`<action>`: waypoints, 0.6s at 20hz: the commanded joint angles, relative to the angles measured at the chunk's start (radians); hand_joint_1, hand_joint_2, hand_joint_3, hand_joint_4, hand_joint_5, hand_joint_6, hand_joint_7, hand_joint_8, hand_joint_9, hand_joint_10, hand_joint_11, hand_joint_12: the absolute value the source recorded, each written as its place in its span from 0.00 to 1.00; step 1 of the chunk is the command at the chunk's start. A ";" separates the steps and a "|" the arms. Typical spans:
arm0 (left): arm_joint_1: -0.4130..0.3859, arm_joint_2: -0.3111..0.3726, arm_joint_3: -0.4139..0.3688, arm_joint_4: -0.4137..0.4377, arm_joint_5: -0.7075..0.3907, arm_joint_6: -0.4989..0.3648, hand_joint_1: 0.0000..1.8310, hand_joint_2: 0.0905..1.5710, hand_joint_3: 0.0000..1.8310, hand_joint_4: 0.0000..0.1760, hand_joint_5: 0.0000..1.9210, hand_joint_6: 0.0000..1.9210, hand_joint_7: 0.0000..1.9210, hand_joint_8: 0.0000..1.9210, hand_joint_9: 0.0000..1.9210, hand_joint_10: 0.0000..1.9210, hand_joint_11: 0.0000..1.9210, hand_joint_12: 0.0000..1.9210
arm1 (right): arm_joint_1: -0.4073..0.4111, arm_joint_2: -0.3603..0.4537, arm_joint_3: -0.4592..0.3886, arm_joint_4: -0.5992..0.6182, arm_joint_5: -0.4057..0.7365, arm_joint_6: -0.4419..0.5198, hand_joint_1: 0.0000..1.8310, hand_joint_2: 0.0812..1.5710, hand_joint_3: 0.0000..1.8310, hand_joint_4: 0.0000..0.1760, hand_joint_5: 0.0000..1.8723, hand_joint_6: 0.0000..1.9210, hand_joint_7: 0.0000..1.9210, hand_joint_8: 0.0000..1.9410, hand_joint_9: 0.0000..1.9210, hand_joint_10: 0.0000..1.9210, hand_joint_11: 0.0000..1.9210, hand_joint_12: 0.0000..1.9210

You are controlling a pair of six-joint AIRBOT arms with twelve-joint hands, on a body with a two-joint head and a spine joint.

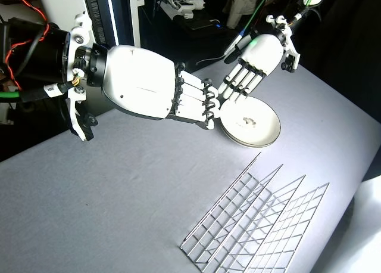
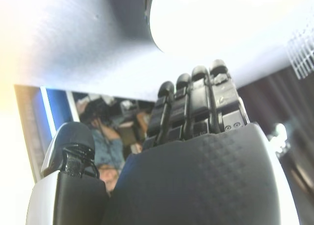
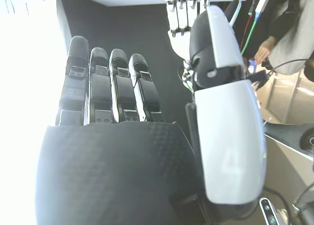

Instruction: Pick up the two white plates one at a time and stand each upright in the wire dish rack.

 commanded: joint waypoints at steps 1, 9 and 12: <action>-0.003 -0.003 0.009 -0.050 -0.020 0.000 0.00 0.75 0.00 0.00 0.00 0.00 0.00 0.00 0.00 0.00 0.00 0.00 | 0.006 -0.002 0.009 0.032 0.153 -0.034 0.65 0.64 0.00 0.00 0.09 0.00 0.04 0.00 0.05 0.00 0.00 0.31; 0.028 -0.026 0.056 -0.005 0.059 0.006 0.00 0.76 0.00 0.00 0.00 0.00 0.00 0.00 0.00 0.00 0.00 0.00 | 0.037 -0.045 0.053 -0.140 0.294 -0.199 0.64 0.64 0.00 0.00 0.08 0.00 0.04 0.00 0.04 0.00 0.00 0.27; 0.034 -0.033 0.087 0.002 0.073 0.005 0.00 0.75 0.00 0.00 0.00 0.00 0.00 0.00 0.00 0.00 0.00 0.00 | 0.037 -0.072 0.063 -0.167 0.288 -0.244 0.65 0.65 0.00 0.00 0.08 0.00 0.03 0.00 0.03 0.00 0.00 0.24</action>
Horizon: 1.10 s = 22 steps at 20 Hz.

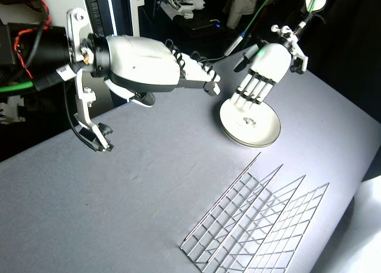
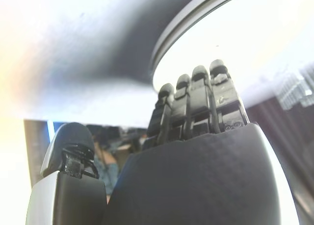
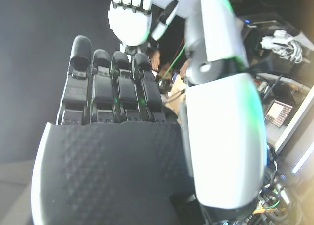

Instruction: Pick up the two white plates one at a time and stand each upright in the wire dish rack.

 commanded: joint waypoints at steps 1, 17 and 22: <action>-0.002 0.001 0.015 -0.042 -0.006 -0.002 0.00 0.75 0.00 0.00 0.00 0.00 0.00 0.00 0.00 0.00 0.00 0.00 | 0.014 -0.001 -0.002 0.053 0.070 -0.007 0.65 0.65 0.00 0.00 0.07 0.00 0.03 0.00 0.02 0.00 0.00 0.24; 0.030 -0.036 0.111 0.033 -0.007 -0.060 0.00 0.75 0.00 0.00 0.00 0.00 0.00 0.00 0.00 0.00 0.00 0.00 | -0.044 -0.095 0.072 0.108 -0.003 -0.078 0.63 0.63 0.00 0.00 0.02 0.00 0.00 0.00 0.00 0.00 0.00 0.09; 0.055 -0.049 0.115 0.033 -0.007 -0.060 0.00 0.75 0.00 0.00 0.00 0.00 0.00 0.00 0.00 0.00 0.00 0.00 | -0.046 -0.101 0.078 0.121 -0.001 -0.083 0.68 0.63 0.00 0.00 0.01 0.00 0.00 0.00 0.00 0.00 0.00 0.18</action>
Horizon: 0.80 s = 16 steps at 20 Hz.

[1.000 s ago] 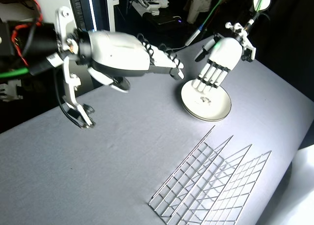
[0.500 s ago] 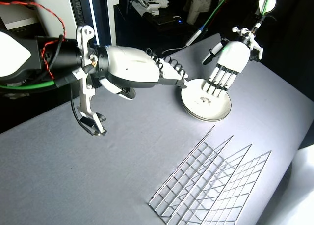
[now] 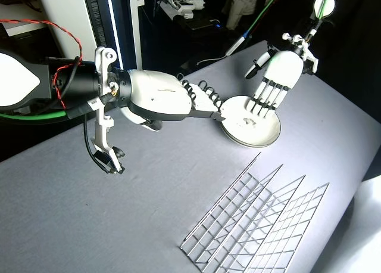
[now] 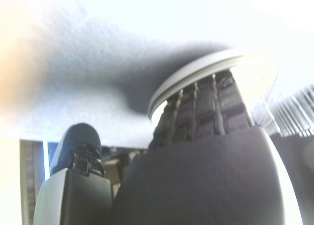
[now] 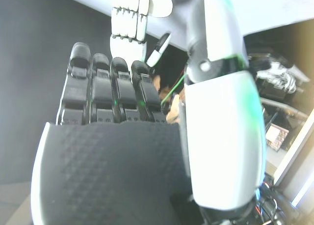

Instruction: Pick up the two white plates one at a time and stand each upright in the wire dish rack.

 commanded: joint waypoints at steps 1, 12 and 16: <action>0.009 -0.012 0.003 0.008 0.004 -0.002 0.00 0.75 0.00 0.00 0.00 0.00 0.00 0.00 0.00 0.00 0.00 0.00 | 0.007 0.002 0.001 0.060 0.082 -0.008 0.70 0.63 0.00 0.00 0.02 0.00 0.00 0.00 0.00 0.00 0.00 0.21; 0.013 -0.074 -0.028 -0.050 0.008 -0.006 0.00 0.75 0.00 0.00 0.00 0.00 0.00 0.00 0.00 0.00 0.00 0.00 | 0.022 -0.019 0.002 0.094 0.075 -0.038 0.71 0.62 0.00 0.00 0.05 0.01 0.01 0.00 0.02 0.00 0.00 0.30; 0.011 -0.094 -0.039 -0.068 0.015 -0.008 0.00 0.75 0.00 0.00 0.00 0.00 0.00 0.00 0.00 0.00 0.00 0.00 | 0.023 -0.042 0.012 0.094 0.058 -0.037 0.72 0.62 0.00 0.00 0.05 0.00 0.01 0.00 0.02 0.00 0.00 0.34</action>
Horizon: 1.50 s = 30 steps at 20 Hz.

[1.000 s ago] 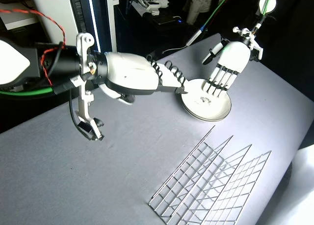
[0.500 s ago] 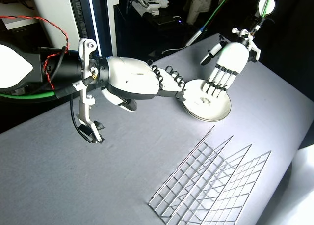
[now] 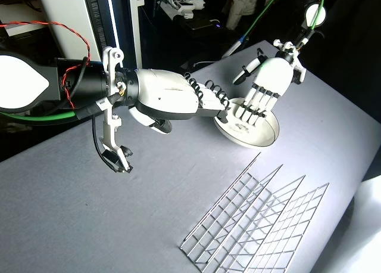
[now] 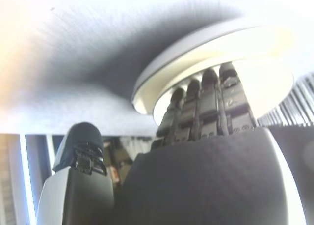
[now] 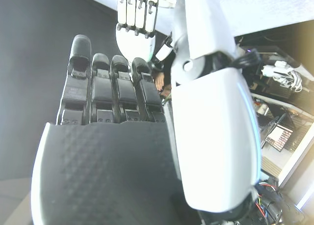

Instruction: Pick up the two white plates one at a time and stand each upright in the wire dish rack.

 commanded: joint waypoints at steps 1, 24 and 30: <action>0.009 -0.019 -0.011 0.009 -0.019 -0.006 0.00 0.75 0.00 0.00 0.00 0.00 0.00 0.00 0.00 0.00 0.00 0.00 | 0.016 -0.009 0.004 0.049 0.073 -0.004 0.73 0.62 0.00 0.00 0.04 0.00 0.01 0.00 0.02 0.00 0.00 0.34; 0.006 -0.024 -0.013 -0.060 -0.005 -0.017 0.00 0.75 0.00 0.00 0.00 0.00 0.00 0.00 0.00 0.00 0.00 0.00 | 0.046 -0.441 0.313 0.061 -0.042 0.012 0.87 0.69 0.00 0.00 0.04 0.00 0.02 0.00 0.04 0.00 0.00 0.38; 0.004 -0.026 -0.011 -0.062 -0.001 -0.021 0.00 0.75 0.00 0.00 0.00 0.00 0.00 0.00 0.00 0.00 0.00 0.00 | 0.055 -0.517 0.367 0.074 -0.062 0.013 0.87 0.71 0.00 0.00 0.04 0.00 0.02 0.00 0.04 0.01 0.00 0.35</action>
